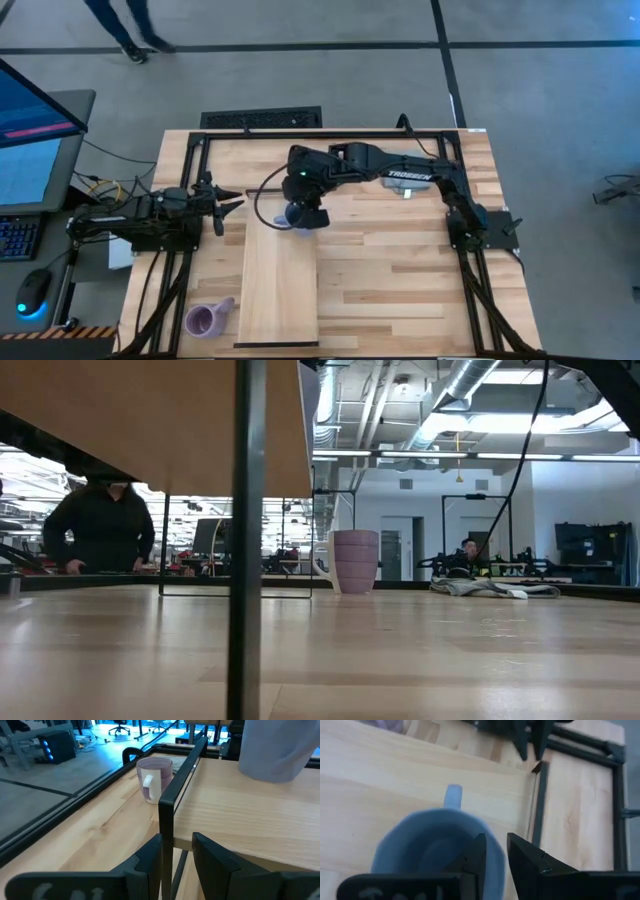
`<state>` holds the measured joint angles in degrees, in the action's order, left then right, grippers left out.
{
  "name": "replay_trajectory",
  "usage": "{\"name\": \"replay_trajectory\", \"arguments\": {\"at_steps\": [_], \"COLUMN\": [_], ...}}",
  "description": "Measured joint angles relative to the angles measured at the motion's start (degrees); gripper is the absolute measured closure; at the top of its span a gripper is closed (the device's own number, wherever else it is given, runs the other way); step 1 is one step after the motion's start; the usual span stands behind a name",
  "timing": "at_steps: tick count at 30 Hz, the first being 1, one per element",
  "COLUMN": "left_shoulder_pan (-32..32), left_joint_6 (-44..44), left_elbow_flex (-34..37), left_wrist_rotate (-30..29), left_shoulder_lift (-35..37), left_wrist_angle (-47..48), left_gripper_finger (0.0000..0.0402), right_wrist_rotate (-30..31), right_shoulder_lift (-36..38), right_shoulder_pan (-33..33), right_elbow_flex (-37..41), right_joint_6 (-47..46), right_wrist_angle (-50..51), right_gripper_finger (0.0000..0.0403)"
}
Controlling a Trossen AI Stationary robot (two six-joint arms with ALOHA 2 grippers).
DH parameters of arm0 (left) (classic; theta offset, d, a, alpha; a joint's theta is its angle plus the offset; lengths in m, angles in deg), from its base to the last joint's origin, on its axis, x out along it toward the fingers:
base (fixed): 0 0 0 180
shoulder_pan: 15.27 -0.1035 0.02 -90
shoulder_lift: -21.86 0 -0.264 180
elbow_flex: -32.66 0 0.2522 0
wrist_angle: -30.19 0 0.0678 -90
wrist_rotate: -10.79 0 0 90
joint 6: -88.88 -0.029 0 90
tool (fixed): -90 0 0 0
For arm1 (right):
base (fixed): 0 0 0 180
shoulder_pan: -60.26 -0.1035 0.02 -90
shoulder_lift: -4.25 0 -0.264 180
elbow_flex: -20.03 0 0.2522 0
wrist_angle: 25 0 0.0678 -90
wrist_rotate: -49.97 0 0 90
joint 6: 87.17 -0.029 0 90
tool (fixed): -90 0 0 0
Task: Stack small to large cups/mugs on shelf
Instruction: Put the blue mug on the shelf
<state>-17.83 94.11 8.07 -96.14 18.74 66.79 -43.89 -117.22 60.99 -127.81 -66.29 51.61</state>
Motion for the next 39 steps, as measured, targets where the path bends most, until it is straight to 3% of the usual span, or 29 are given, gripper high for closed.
{"name": "replay_trajectory", "arguments": {"at_steps": [5,10,13,24,30,39], "left_shoulder_pan": [0.0,0.0,0.0,0.0,0.0,0.0], "left_joint_6": [-0.6,-1.0,-1.0,-1.0,-1.0,-1.0], "left_elbow_flex": [0.0,0.0,0.0,0.0,0.0,0.0], "left_wrist_rotate": [0.0,0.0,0.0,0.0,0.0,0.1], "left_shoulder_lift": [0.0,0.0,0.0,0.0,0.0,0.0], "left_wrist_angle": [0.0,-0.1,-0.1,-0.1,-0.1,-0.3], "left_gripper_finger": [0.0303,0.0303,0.0303,0.0303,0.0303,0.0303], "right_wrist_rotate": [1.8,9.7,11.4,11.2,5.2,1.1], "right_shoulder_lift": [0.8,2.6,3.6,4.4,4.2,4.1], "right_shoulder_pan": [0.0,-0.4,-0.2,-0.3,-1.3,-2.3], "right_elbow_flex": [-0.7,-0.9,-1.0,-1.0,-0.7,0.4], "right_joint_6": [0.1,-0.4,-3.4,-22.0,-23.9,-23.5], "right_wrist_angle": [0.7,3.3,5.3,22.6,23.6,22.9], "right_gripper_finger": [0.0303,0.0303,0.0303,0.0303,0.0303,0.0303]}}
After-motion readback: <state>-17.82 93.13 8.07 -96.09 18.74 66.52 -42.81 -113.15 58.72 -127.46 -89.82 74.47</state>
